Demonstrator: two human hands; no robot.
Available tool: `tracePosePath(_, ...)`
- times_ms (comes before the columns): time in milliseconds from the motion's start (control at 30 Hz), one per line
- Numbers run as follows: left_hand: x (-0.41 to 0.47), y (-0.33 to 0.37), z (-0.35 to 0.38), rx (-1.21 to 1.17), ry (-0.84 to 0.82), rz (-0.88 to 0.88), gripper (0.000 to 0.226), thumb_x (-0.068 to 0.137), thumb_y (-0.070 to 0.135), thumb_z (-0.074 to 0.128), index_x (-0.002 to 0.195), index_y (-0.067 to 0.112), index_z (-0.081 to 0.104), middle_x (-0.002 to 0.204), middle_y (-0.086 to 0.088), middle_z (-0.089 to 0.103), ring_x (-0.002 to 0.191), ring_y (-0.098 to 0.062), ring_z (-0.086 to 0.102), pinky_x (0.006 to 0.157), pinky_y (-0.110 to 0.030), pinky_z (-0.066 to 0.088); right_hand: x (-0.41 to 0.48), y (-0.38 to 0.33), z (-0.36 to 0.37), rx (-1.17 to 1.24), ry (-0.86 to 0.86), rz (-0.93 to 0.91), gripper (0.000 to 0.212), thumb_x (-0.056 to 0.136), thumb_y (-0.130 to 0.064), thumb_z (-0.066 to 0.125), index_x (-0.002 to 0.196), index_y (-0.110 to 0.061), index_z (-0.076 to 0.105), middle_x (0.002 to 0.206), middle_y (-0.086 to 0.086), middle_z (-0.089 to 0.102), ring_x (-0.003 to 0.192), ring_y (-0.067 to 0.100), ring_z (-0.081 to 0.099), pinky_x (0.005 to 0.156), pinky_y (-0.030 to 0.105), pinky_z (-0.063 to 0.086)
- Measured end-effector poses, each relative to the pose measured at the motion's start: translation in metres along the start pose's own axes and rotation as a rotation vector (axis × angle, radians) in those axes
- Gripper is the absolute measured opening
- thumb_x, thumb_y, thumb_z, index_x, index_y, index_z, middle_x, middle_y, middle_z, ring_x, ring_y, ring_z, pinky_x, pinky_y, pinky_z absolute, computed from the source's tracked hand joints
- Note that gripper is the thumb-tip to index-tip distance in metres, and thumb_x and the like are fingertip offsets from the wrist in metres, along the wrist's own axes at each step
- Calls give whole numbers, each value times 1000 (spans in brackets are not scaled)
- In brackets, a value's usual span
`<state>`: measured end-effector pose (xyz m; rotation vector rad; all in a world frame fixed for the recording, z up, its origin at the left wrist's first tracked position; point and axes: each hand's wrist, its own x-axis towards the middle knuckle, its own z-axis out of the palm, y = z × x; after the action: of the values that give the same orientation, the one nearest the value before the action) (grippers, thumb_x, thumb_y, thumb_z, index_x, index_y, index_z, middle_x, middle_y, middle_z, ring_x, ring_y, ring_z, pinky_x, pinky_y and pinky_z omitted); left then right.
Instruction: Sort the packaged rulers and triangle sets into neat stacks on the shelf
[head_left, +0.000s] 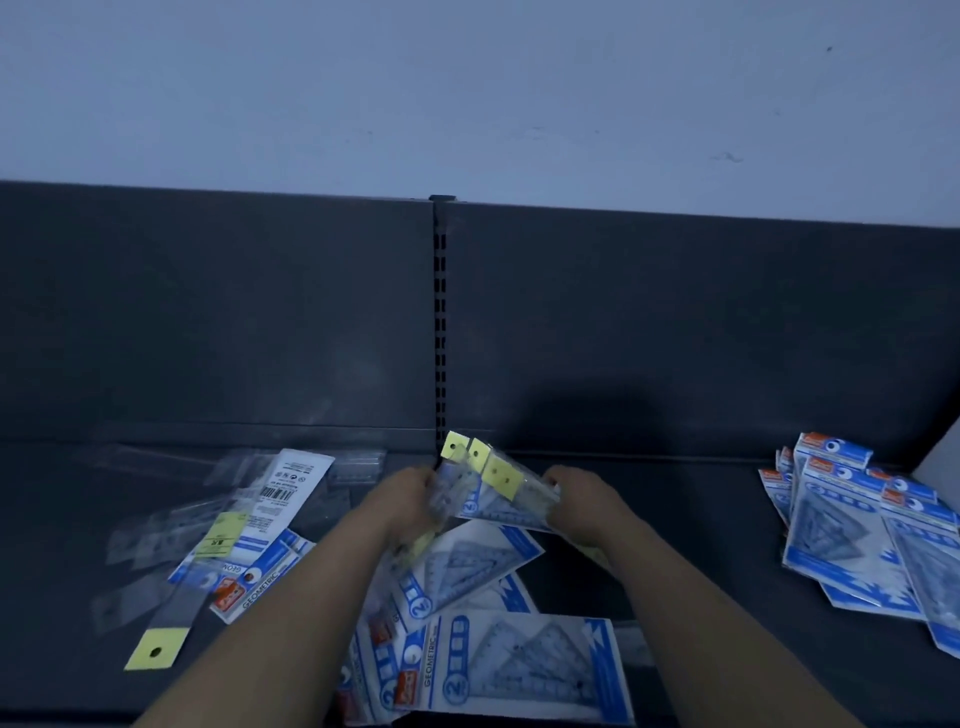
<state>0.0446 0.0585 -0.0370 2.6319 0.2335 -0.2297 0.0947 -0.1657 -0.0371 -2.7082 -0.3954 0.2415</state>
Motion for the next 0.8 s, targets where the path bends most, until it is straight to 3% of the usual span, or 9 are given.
tracePosePath(133,-2,0,-6,-181,136,-58,22,86,21,63,104,12,55,106,-6,64,87,-21,57,70,-26,42,5,-16,-10,175,99,-86,11,86,-17,58,94,-11,59,94,3,62,85,22,60,70,31,46)
tracePosePath(233,-10,-9,-15,-422,249,-129,23,85,17,67,102,11,54,102,-11,66,87,-26,63,74,-34,53,8,-43,-15,291,80,-176,10,86,-10,62,95,-11,60,83,-3,58,75,16,56,61,25,43)
tracePosePath(300,-21,-20,-21,-598,299,-175,31,85,17,71,107,13,50,101,-10,64,77,-21,62,64,-30,51,12,-67,-13,341,71,-221,13,84,-9,64,96,-14,61,80,-8,57,74,13,56,58,22,42)
tracePosePath(467,-52,-72,-44,-796,417,-275,45,84,18,73,121,9,48,84,-10,64,56,-18,53,49,-25,41,20,-137,15,420,9,-269,15,84,-11,64,98,-4,62,86,15,65,70,25,57,61,31,46)
tracePosePath(567,-78,-113,-64,-797,523,-333,45,80,23,76,117,7,55,93,-9,67,70,-23,64,60,-33,52,22,-190,36,454,-96,-310,12,88,-11,63,89,-5,53,70,10,45,61,18,40,54,27,34)
tracePosePath(700,-120,-178,-95,-764,658,-389,33,80,25,75,103,8,59,95,-9,69,75,-22,64,66,-36,52,15,-275,68,494,-167,-395,23,84,-14,64,101,1,60,77,17,60,66,16,51,59,28,40)
tracePosePath(800,-151,-227,-117,-761,698,-442,37,83,27,73,110,11,53,99,-8,64,80,-22,61,69,-35,50,5,-338,94,509,-204,-448,22,85,-16,64,100,-1,57,79,4,53,68,15,48,60,27,38)
